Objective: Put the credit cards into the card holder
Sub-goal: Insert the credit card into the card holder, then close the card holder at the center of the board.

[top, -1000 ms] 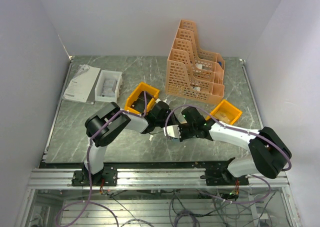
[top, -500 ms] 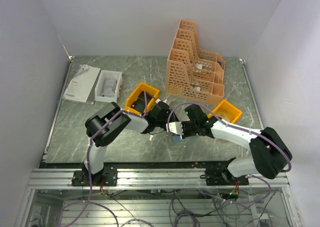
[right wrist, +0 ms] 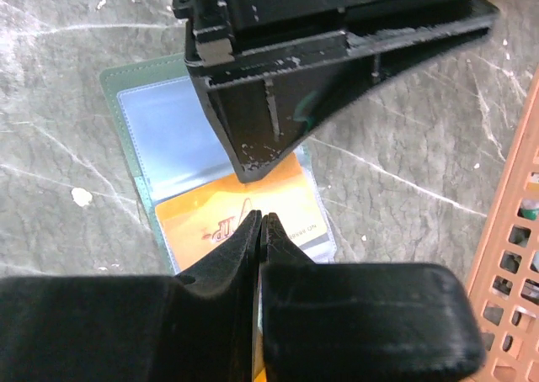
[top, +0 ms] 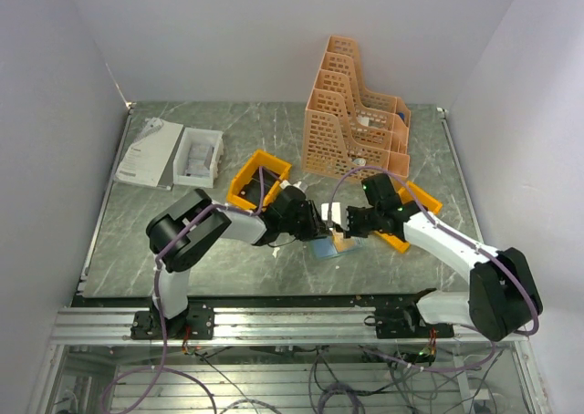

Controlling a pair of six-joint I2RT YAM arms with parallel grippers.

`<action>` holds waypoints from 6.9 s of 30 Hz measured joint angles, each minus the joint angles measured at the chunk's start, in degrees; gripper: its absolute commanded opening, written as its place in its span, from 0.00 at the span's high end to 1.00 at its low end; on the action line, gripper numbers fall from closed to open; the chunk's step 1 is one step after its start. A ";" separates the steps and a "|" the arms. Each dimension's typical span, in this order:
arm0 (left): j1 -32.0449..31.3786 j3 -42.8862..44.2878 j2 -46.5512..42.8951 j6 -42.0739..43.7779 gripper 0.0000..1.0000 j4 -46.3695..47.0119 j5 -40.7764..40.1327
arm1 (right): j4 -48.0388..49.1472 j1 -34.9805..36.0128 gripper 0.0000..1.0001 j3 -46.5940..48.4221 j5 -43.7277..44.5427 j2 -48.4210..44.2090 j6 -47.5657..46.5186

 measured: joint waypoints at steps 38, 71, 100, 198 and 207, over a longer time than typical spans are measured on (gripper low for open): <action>-2.08 8.24 1.79 5.92 0.93 -13.33 -4.68 | -6.73 -8.04 1.00 6.32 6.71 11.69 7.06; -10.54 -3.69 -15.56 -0.33 0.59 -10.73 -25.29 | -7.41 -15.47 0.69 12.52 -4.68 13.99 29.57; -11.89 4.07 -1.46 -9.44 0.51 -8.33 -30.38 | -8.46 -14.56 0.93 14.25 4.33 21.07 32.68; -10.80 -10.40 -18.47 2.10 0.93 -10.49 -30.21 | -13.53 -14.88 0.59 14.78 -6.67 17.81 24.41; -10.80 -2.58 -24.52 8.81 0.91 -35.52 -32.33 | -13.51 -15.45 0.61 14.78 -11.26 15.39 24.70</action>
